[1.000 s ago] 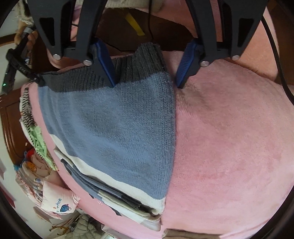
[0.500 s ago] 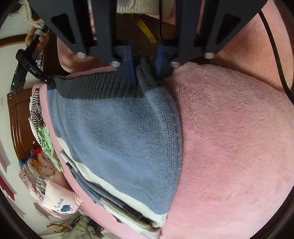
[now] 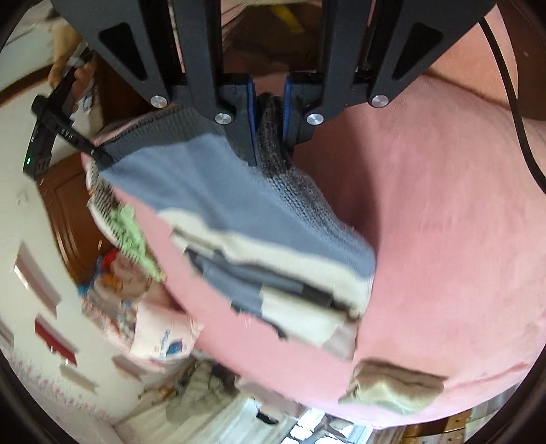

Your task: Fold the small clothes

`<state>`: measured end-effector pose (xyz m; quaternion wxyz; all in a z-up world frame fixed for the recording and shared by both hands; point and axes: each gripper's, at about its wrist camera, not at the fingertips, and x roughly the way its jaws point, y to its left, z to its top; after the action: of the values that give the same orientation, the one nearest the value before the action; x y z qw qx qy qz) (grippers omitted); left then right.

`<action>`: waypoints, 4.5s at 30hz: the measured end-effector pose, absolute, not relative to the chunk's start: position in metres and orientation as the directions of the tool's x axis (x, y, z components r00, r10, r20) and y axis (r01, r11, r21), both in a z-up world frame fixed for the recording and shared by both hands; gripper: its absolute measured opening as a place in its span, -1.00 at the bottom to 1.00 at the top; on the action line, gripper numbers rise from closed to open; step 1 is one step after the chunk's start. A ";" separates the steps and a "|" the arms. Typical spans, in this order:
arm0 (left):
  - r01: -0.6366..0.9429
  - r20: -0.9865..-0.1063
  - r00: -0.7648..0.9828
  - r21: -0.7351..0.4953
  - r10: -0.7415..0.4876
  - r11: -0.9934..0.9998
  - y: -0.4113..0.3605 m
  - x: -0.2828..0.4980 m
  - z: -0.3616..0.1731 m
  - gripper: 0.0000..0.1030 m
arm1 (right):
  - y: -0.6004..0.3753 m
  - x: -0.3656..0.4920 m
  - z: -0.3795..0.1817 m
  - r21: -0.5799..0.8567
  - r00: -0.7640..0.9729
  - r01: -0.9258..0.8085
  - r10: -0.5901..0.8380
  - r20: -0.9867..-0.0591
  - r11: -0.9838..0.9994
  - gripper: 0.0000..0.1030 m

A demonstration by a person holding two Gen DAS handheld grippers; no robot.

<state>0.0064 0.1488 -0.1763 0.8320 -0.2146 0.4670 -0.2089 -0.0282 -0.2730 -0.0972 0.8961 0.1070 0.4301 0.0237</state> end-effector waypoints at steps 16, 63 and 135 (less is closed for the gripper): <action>-0.118 -0.661 0.611 -0.620 -0.435 0.775 0.147 0.170 -0.121 -0.82 | -0.307 0.132 -0.047 0.306 0.713 0.109 0.140 -0.687 0.946 -0.70; -0.323 -0.858 0.446 -0.419 -0.254 0.849 0.118 0.427 -0.212 0.14 | -0.324 0.383 -0.139 0.074 0.545 0.154 -0.022 -0.838 0.985 -0.95; 0.115 -0.885 0.446 -0.093 -0.135 0.989 0.034 0.247 -0.231 0.17 | -0.213 0.211 -0.206 0.220 0.471 -0.028 0.207 -0.857 0.975 -1.00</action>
<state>0.2473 0.0338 -0.2308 0.8501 -0.0094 0.5213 -0.0737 0.2107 -0.2131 -0.2062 0.8532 0.0880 0.5095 0.0687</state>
